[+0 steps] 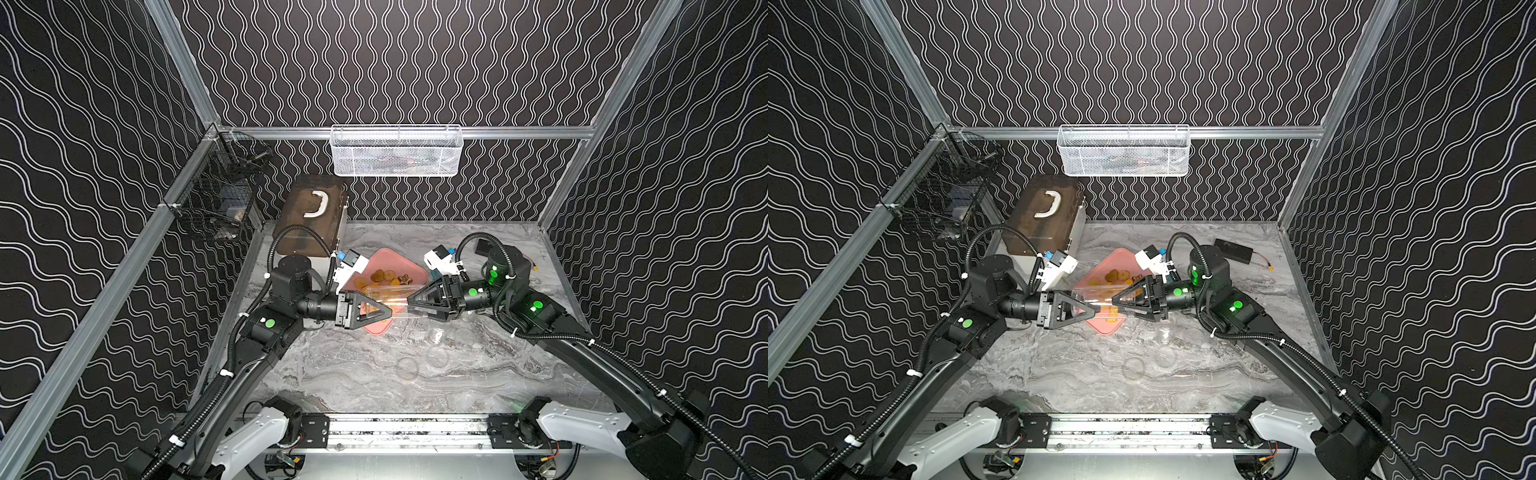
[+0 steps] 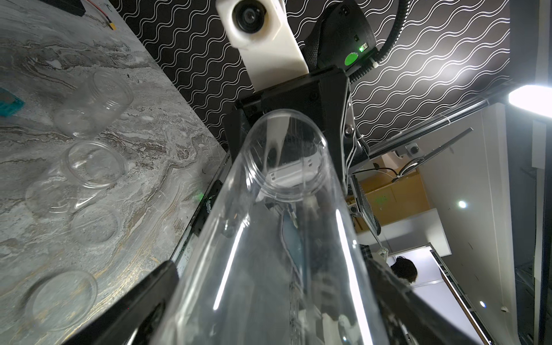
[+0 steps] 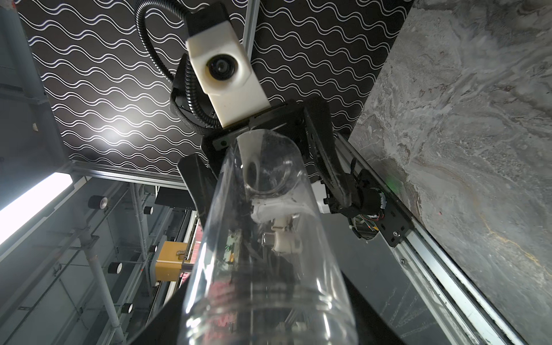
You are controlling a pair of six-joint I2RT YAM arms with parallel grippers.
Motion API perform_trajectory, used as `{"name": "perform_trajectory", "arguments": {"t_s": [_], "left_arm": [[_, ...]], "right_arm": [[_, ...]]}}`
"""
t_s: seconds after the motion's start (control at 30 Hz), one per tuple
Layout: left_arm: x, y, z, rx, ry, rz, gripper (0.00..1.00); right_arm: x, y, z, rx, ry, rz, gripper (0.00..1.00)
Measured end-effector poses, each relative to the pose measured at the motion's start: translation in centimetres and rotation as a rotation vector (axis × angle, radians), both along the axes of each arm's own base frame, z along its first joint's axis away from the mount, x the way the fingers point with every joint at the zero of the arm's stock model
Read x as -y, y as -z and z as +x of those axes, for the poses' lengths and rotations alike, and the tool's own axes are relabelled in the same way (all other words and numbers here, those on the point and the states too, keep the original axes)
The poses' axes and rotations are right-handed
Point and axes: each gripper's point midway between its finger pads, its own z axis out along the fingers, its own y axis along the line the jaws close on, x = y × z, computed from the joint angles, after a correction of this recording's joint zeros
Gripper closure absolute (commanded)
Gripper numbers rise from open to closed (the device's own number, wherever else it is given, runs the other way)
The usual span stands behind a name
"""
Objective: Pour the cookies out of the jar
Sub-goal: Place the jar at the center of the board.
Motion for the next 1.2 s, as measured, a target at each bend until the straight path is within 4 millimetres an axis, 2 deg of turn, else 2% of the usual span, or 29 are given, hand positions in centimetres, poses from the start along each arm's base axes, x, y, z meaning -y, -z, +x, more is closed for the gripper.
{"name": "perform_trajectory", "arguments": {"t_s": [0.5,0.67,0.9,1.2], "left_arm": [[-0.4,0.3,-0.3,0.013,-0.038,0.020,0.01],[-0.9,1.3,0.1,0.019,-0.115,0.042,0.01],[-2.4,2.1,1.1,0.030,-0.282,0.119,0.01],[-5.2,3.7,2.2,0.046,-0.486,0.264,0.01]], "right_arm": [[2.8,-0.7,1.7,0.013,0.100,0.012,0.35],[3.3,-0.6,1.6,0.022,0.116,-0.026,0.35],[4.0,-1.0,1.6,0.079,0.146,-0.090,0.35],[4.5,0.6,2.3,0.081,0.186,-0.201,0.35]]}}
